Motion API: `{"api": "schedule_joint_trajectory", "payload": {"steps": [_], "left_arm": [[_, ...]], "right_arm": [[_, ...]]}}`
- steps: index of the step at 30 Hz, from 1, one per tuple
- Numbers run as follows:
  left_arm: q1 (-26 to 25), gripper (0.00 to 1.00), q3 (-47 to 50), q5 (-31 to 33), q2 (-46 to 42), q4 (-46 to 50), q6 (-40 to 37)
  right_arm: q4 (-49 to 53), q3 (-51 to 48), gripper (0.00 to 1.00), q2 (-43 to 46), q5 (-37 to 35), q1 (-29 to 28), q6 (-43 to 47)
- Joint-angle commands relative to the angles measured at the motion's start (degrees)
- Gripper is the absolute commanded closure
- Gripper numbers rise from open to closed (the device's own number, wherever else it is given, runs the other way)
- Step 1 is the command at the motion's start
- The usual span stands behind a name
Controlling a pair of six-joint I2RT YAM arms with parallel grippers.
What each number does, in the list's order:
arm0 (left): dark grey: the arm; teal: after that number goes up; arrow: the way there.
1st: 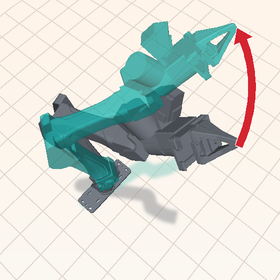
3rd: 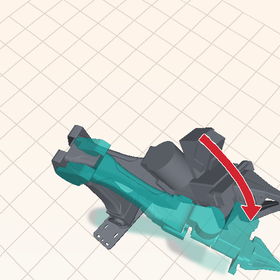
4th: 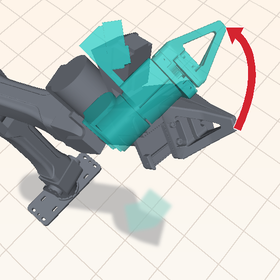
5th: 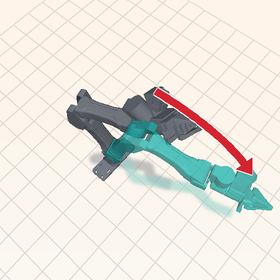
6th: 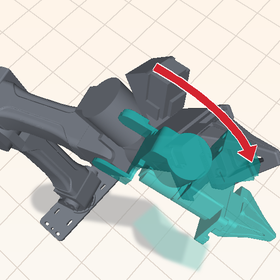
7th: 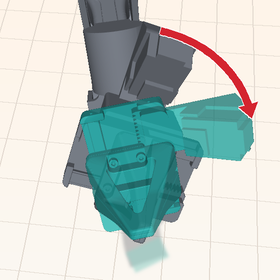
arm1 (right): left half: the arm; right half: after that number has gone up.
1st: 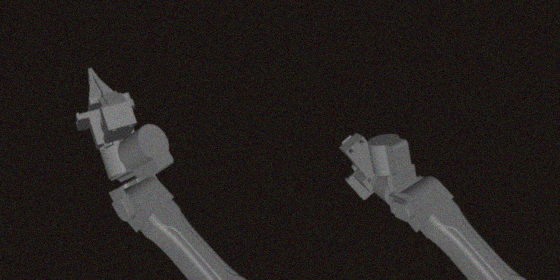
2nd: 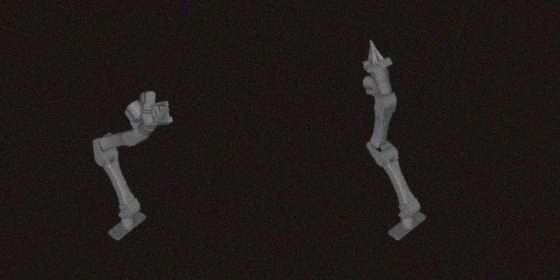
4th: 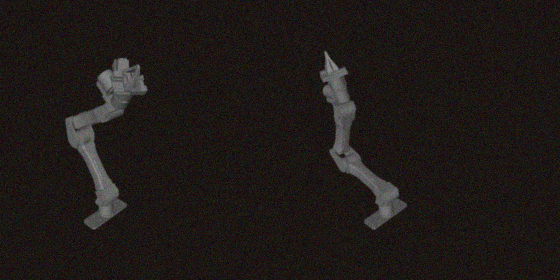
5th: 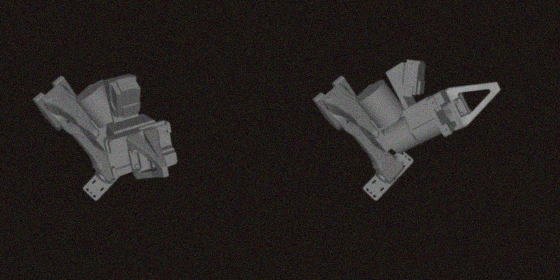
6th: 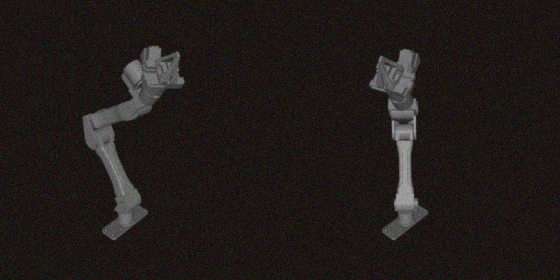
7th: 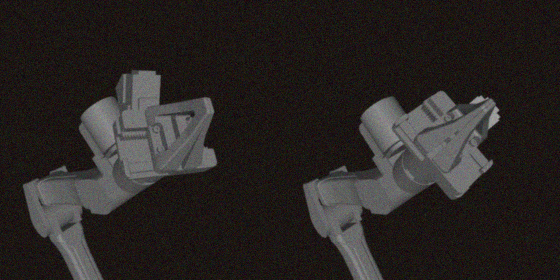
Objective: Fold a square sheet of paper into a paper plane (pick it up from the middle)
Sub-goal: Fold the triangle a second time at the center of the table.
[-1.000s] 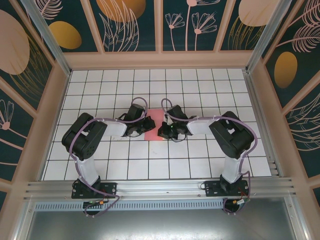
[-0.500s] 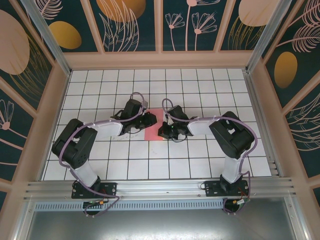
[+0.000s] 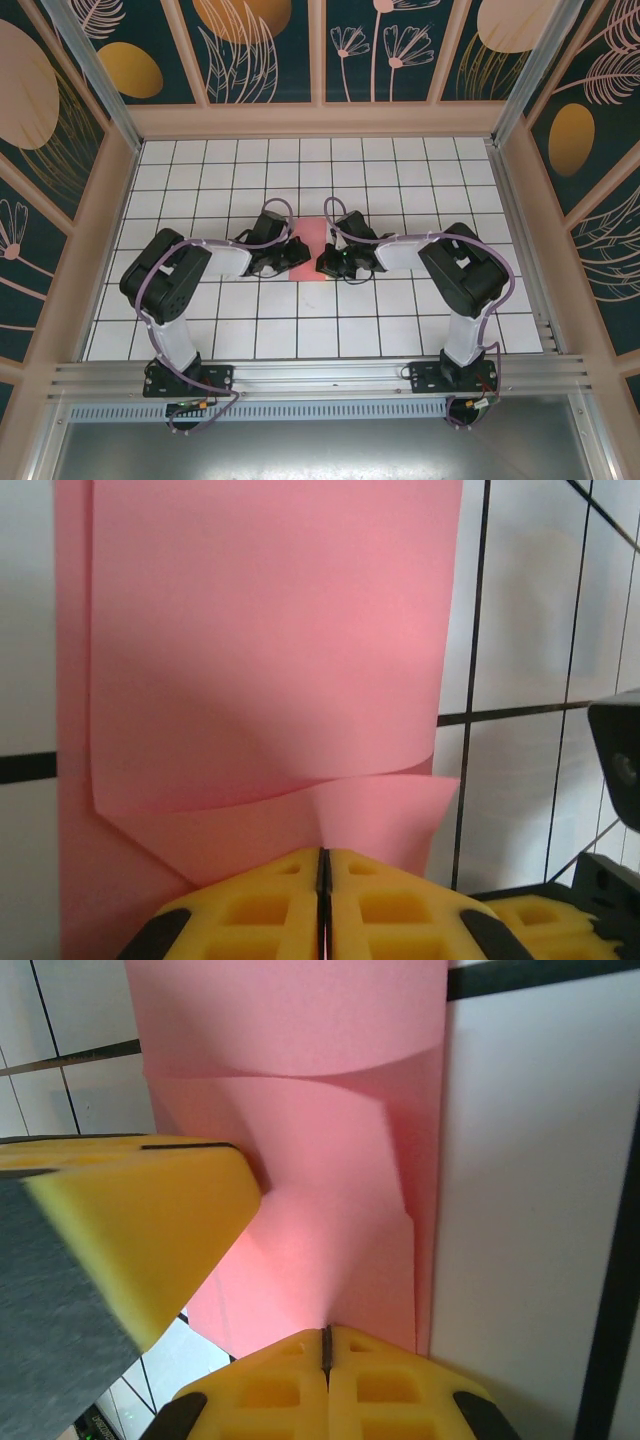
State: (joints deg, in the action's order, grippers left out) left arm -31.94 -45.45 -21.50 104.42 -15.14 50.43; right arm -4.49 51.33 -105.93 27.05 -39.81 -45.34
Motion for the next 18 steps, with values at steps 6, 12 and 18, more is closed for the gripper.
{"api": "schedule_joint_trajectory", "payload": {"steps": [6,12,18], "left_arm": [[1.7,0.88,-0.4,8.1,1.5,6.0,-1.5],[4.5,0.87,-2.7,8.6,0.3,8.6,-3.1],[7.1,0.87,-5.6,9.6,1.3,11.3,-5.1]], "right_arm": [[5.8,-2.5,1.0,-2.6,-3.4,0.0,1.1],[5.9,-3.2,1.0,-1.7,-3.5,-0.1,1.3],[5.4,-3.5,1.0,-1.2,-3.1,-0.2,1.4]]}}
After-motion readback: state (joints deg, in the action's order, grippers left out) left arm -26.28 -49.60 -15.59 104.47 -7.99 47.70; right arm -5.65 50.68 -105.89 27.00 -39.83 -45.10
